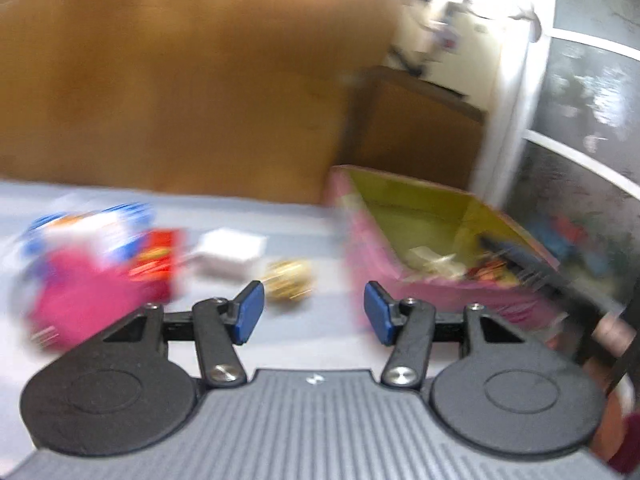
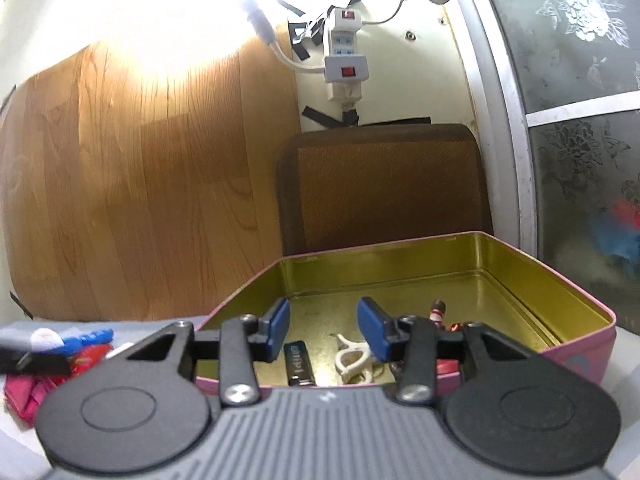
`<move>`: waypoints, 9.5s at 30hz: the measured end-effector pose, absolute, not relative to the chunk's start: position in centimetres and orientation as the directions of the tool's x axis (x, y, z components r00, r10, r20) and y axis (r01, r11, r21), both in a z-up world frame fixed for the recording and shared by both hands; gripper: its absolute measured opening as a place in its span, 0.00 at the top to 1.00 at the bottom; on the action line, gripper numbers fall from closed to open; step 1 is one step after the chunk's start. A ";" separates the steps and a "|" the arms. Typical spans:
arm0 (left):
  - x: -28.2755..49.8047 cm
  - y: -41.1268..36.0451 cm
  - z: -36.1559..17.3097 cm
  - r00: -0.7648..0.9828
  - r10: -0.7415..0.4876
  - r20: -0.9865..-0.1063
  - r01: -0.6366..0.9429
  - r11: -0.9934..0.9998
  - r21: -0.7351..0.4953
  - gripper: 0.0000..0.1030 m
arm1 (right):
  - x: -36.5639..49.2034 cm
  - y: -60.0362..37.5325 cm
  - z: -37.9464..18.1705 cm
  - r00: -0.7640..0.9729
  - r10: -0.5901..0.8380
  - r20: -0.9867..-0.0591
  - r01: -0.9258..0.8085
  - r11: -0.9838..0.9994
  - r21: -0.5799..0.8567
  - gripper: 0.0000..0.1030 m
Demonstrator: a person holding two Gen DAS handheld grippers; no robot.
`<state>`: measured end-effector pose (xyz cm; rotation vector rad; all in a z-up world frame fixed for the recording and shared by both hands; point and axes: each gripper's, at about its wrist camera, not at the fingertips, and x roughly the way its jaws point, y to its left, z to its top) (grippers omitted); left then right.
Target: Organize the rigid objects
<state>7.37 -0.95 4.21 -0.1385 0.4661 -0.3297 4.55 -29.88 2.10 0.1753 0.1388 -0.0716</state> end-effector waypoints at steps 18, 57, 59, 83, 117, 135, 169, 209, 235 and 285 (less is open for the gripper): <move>13.1 12.7 1.5 0.831 -0.247 -0.499 0.090 0.944 -0.317 0.20 | 7.0 -11.3 1.4 0.758 0.479 -0.443 -0.494 0.865 0.088 0.58; 3.8 0.6 0.3 0.629 -0.560 -0.539 0.406 0.828 -0.387 0.48 | -3.2 -20.8 -0.5 0.779 0.444 -0.443 -0.449 0.888 0.101 0.60; 3.6 -0.2 0.4 0.639 -0.545 -0.543 0.408 0.838 -0.361 0.49 | -3.2 -20.4 -0.8 0.793 0.421 -0.440 -0.430 0.899 0.085 0.66; 16.7 -17.3 6.9 0.711 -0.559 -0.427 0.552 0.820 -0.154 0.34 | 7.6 -29.6 3.2 0.979 0.028 -0.202 -0.033 0.999 -0.023 0.67; 16.7 -18.6 6.5 0.825 -0.302 -0.478 0.341 0.940 -0.006 0.29 | 9.8 -33.5 2.4 0.963 -0.203 -0.177 0.211 0.977 0.024 0.60; 16.2 -17.8 5.0 0.843 -0.242 -0.480 0.293 0.955 0.034 0.28 | 9.5 -34.4 2.4 0.965 -0.193 -0.176 0.212 0.973 0.091 0.50; 10.6 -4.7 3.4 0.903 -0.106 -0.416 0.136 0.990 0.042 0.13 | 9.6 -35.6 1.9 0.939 -0.291 -0.184 0.318 0.937 0.146 0.43; 9.1 7.9 0.6 0.821 -0.381 -0.426 0.196 0.888 -0.416 0.13 | 6.1 -24.0 -0.3 0.558 0.679 -0.477 -0.184 0.662 0.727 0.65; 6.8 -1.3 -1.4 0.484 -0.733 -0.479 0.374 0.667 -0.644 0.51 | 0.8 -19.5 -0.2 0.764 0.334 -0.552 -0.366 0.929 0.056 0.64; 5.1 -4.1 1.9 0.834 -0.309 -0.457 0.301 0.949 -0.093 0.33 | 0.4 -28.8 2.9 0.978 -0.096 -0.183 0.153 0.933 0.325 0.43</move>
